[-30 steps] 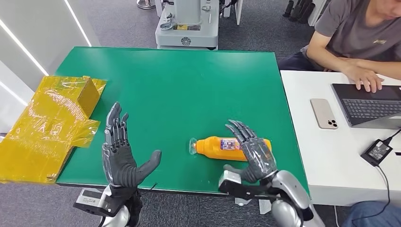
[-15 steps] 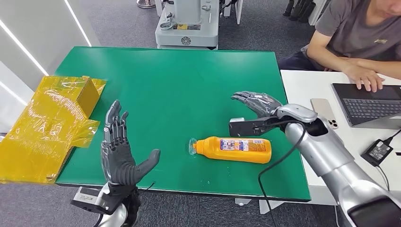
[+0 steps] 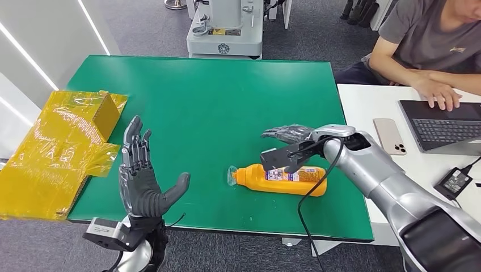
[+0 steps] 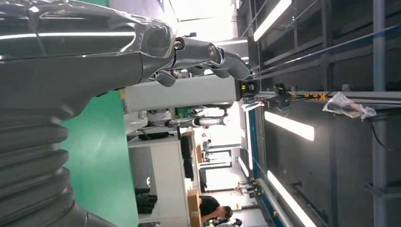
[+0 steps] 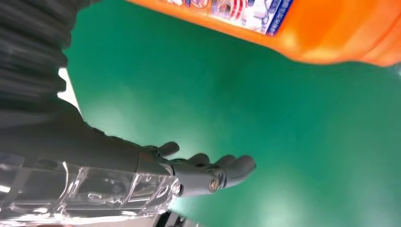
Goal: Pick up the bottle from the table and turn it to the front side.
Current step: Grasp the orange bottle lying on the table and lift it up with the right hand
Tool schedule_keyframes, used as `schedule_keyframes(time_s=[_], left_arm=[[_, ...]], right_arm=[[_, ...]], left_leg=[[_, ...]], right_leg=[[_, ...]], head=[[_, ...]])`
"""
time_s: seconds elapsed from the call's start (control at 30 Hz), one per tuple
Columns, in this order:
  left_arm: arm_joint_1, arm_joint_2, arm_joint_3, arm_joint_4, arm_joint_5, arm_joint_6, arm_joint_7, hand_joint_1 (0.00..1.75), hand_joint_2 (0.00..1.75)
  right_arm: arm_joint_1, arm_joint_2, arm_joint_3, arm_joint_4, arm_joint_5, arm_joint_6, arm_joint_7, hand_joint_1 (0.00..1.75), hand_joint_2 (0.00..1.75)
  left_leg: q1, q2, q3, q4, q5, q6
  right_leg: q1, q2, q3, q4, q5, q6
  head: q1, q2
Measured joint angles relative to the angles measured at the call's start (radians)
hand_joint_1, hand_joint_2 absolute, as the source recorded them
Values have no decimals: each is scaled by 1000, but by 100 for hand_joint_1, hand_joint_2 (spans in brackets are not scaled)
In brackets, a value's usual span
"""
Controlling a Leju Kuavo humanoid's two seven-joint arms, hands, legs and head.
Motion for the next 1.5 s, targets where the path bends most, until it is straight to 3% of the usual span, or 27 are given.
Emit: schedule_keyframes(time_s=[0.47, 0.93, 1.3, 1.5], left_arm=[[-7, -1, 0, 11, 5, 4, 5, 0, 175], [-9, 0, 0, 11, 17, 24, 10, 0, 175], [-8, 1, 0, 11, 23, 33, 11, 0, 175], [-8, 2, 0, 11, 23, 35, 11, 0, 175]], right_arm=[[2, -9, 111, 65, -57, 38, 6, 0, 175], [-6, -68, 209, 65, -120, 81, 73, 0, 175], [27, -102, 252, 88, -152, -19, 139, 0, 175], [31, -102, 253, 94, -152, -26, 141, 0, 175]], left_leg=[[0, 0, 0, 0, 0, 0], [0, 0, 0, 1, 0, 0], [0, 0, 0, 0, 0, 0], [0, 0, 0, 0, 0, 0]], right_leg=[[0, 1, 0, 0, 0, 0], [0, 1, 0, 0, 0, 0], [0, 0, 0, 0, 0, 0], [0, 1, 0, 0, 0, 0]], head=[[0, 0], [0, 0], [0, 0], [0, 0]])
